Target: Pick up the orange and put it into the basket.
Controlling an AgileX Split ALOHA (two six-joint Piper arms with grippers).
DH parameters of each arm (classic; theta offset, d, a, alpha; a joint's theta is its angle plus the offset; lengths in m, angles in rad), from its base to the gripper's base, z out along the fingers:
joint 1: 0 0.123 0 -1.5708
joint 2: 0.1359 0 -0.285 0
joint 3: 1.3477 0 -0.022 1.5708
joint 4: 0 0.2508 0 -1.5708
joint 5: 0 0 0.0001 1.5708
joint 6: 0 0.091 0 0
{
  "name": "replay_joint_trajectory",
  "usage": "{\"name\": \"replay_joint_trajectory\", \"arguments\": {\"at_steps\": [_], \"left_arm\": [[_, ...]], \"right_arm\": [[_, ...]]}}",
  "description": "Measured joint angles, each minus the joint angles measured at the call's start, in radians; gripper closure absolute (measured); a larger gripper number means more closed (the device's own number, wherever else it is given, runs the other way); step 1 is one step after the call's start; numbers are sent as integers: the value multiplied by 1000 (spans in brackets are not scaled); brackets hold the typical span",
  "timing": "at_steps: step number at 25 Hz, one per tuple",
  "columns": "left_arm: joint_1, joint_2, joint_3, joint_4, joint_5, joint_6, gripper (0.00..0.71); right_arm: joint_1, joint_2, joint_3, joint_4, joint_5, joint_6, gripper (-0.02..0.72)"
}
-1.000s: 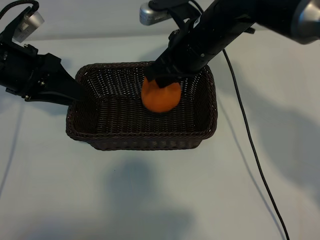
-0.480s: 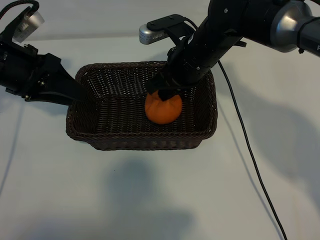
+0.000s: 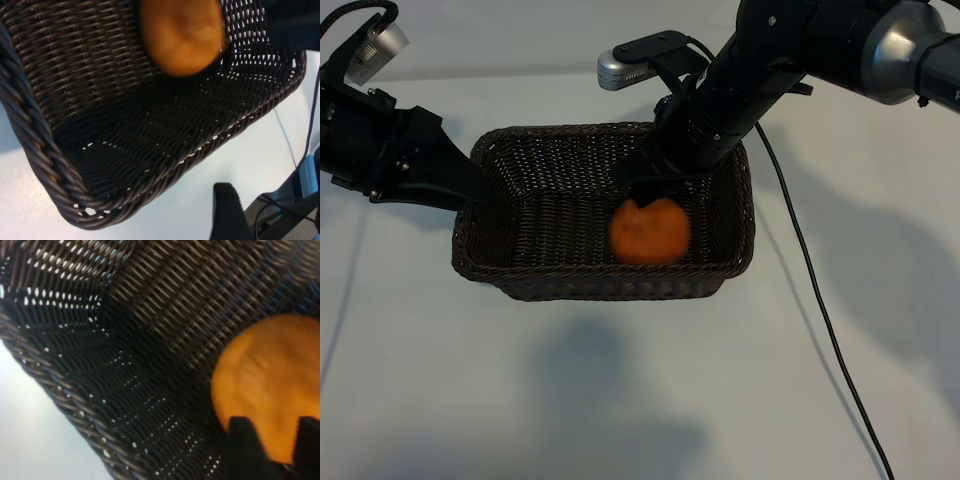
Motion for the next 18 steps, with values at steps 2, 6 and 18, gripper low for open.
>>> {"name": "replay_joint_trajectory", "arguments": {"at_steps": [2, 6, 18], "left_arm": [[0, 0, 0, 0, 0, 0, 254], [0, 0, 0, 0, 0, 0, 254], [0, 0, 0, 0, 0, 0, 254]], "right_arm": [[0, 0, 0, 0, 8, -1, 253], [0, 0, 0, 1, 17, 0, 163], [-1, -97, -50, -48, 107, 4, 193]]}}
